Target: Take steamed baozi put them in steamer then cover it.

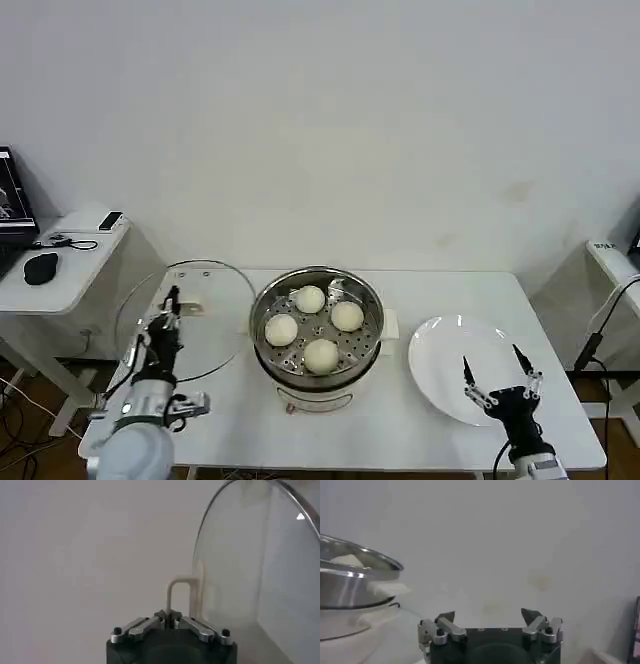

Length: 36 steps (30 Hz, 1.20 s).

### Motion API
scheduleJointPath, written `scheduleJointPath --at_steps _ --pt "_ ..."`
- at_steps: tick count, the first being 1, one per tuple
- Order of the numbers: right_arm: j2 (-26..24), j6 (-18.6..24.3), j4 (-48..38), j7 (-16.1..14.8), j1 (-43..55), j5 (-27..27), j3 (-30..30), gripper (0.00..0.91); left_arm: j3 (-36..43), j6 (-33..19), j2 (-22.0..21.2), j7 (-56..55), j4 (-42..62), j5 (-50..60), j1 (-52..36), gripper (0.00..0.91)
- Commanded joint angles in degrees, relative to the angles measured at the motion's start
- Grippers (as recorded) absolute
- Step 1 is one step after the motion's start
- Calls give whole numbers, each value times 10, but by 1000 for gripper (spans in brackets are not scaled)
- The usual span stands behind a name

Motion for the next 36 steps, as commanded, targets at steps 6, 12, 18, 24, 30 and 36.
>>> scheduleJointPath --at_steps 6,12,18,24,30,36 --pt "32 0 8 2 3 -62 -22 907 150 57 -88 134 -17 132 -104 0" --pt "44 0 5 6 6 -86 -42 907 160 67 -143 175 2 187 -112 0" --pt "46 -1 4 9 7 -94 -42 907 169 73 -188 188 21 207 -123 0" --pt "48 -2 5 7 6 -101 -43 907 185 73 -212 187 31 229 -118 0" --pt "56 -2 1 6 9 -110 -52 907 198 73 -231 187 42 245 -123 0" --pt "58 -2 -1 7 8 -112 -55 907 214 73 -249 185 53 260 -124 0"
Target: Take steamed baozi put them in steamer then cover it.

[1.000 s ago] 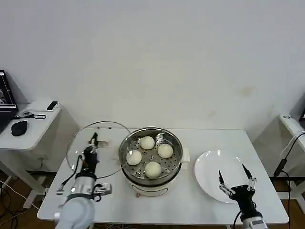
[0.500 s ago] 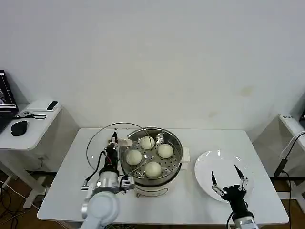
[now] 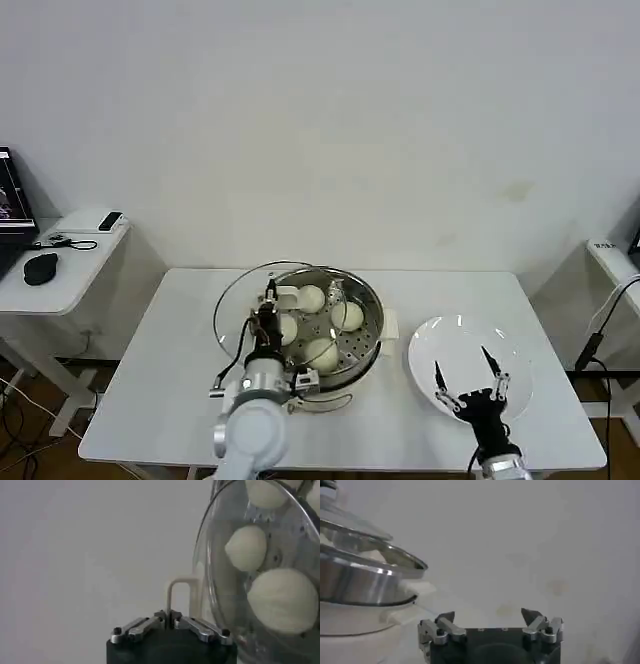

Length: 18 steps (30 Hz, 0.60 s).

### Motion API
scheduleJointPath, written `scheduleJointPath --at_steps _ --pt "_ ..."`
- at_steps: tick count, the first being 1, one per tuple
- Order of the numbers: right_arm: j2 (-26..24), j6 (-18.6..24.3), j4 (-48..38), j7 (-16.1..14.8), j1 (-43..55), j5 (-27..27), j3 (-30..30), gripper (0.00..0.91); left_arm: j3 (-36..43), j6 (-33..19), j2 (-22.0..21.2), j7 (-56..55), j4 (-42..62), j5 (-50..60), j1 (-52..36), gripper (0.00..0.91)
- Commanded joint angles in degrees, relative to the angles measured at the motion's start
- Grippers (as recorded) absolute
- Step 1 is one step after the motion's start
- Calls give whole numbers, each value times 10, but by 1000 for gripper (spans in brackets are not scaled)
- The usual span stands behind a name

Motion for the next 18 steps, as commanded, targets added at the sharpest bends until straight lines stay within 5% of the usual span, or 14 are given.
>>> scheduleJointPath --at_steps 1,18 --pt "4 0 -2 1 0 -9 -6 907 29 2 -48 9 17 37 -6 0" --pt "2 4 -13 4 1 -9 -9 907 58 -2 -75 0 58 65 -9 0"
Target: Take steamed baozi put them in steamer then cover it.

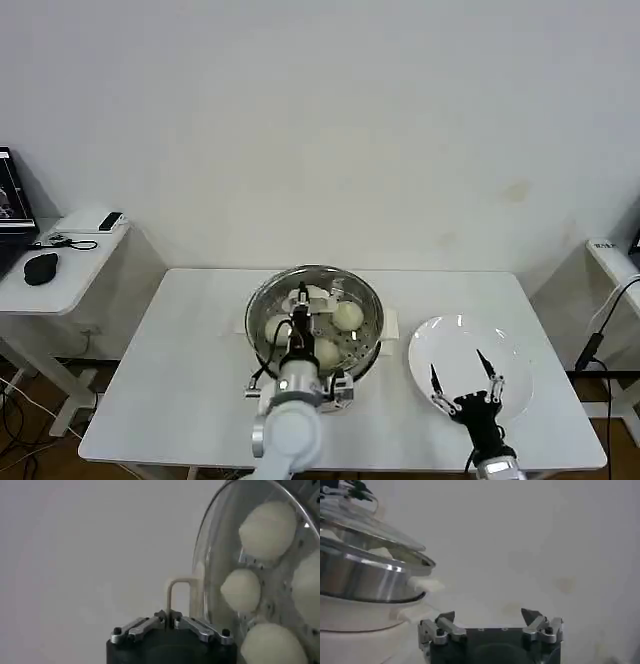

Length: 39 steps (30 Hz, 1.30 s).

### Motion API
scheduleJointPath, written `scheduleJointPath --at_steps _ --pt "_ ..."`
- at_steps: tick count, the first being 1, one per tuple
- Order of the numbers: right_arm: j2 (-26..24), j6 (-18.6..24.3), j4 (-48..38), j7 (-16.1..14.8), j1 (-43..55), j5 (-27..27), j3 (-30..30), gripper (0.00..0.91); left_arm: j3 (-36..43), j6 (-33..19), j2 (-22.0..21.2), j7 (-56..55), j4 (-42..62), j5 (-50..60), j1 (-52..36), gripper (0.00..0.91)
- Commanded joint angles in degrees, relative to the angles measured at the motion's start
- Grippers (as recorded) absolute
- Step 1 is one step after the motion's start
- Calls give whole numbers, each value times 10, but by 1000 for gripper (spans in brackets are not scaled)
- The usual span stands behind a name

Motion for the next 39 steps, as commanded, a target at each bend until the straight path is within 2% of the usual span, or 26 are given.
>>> scheduleJointPath --at_steps 1,21,22,23,32,39 --pt "0 0 -3 1 1 -2 -2 907 11 -1 -18 -1 16 17 2 0" --pt "0 3 -5 1 -3 -4 -6 907 5 -9 -19 -6 27 23 2 10" --pt "1 3 -5 1 -3 -4 -7 907 4 -9 -22 -8 26 23 3 191" --pt "1 3 -5 1 -3 -4 -8 907 4 -9 -23 -9 25 22 4 907" --pt "1 2 -9 2 -1 -4 -12 907 8 -9 -12 -11 -10 15 20 907" --pt "0 2 -12 3 -1 -4 -14 907 6 -18 33 -28 -85 -22 55 907"
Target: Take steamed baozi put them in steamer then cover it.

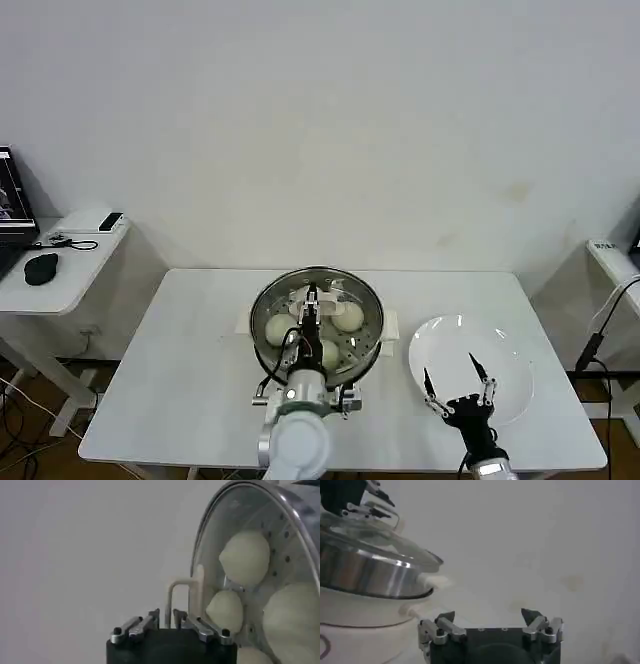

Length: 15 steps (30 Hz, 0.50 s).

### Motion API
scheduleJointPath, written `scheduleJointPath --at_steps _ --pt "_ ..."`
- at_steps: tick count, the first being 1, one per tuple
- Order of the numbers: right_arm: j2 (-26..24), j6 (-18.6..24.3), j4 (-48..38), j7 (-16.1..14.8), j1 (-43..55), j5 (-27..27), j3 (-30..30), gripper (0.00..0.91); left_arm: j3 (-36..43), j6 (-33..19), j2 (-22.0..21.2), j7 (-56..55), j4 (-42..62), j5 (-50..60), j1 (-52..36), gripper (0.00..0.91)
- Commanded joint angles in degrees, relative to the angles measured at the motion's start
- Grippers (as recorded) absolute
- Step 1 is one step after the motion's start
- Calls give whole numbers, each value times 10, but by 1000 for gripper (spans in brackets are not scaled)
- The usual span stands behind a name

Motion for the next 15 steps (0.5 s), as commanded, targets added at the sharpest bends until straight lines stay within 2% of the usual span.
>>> scheduleJointPath --at_steps 1,9,13,15 --pt "-1 0 -2 1 0 1 -1 907 -5 -9 46 -18 -93 -39 40 907" --pt "-8 0 -11 3 -3 6 -5 907 -19 -15 112 -53 -210 -197 135 907" --pt "-18 -1 -14 5 -7 22 -10 907 -77 -79 126 -125 -209 -288 185 907" --pt "-24 -3 -13 6 -9 37 -11 907 -106 -104 126 -179 -192 -394 198 907"
